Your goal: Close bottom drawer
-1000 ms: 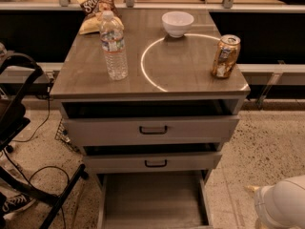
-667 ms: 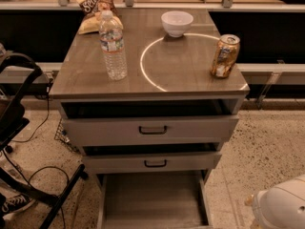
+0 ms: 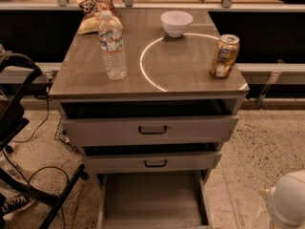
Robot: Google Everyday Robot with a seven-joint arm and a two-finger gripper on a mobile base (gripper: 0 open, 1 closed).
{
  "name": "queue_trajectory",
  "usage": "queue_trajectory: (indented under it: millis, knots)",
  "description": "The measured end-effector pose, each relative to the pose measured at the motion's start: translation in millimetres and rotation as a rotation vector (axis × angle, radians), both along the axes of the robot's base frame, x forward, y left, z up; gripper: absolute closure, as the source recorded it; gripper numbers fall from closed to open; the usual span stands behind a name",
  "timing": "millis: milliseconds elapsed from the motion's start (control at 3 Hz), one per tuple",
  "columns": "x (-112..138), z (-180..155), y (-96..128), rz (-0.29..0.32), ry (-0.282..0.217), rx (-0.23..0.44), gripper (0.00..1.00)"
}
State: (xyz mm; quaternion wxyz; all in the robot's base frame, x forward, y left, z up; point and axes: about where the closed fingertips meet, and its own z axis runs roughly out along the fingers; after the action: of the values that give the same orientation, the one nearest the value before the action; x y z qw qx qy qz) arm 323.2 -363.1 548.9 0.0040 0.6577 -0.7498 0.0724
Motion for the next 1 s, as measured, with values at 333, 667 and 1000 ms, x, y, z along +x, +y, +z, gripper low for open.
queue_trajectory:
  millis: [333,667,1000]
  knots:
    - [-3,92,17,0.026,-0.057,0.025,0.38]
    - [-9,131,43,0.019,-0.094,0.090,0.69]
    - [-19,72,57,0.014,-0.015,0.194,0.92]
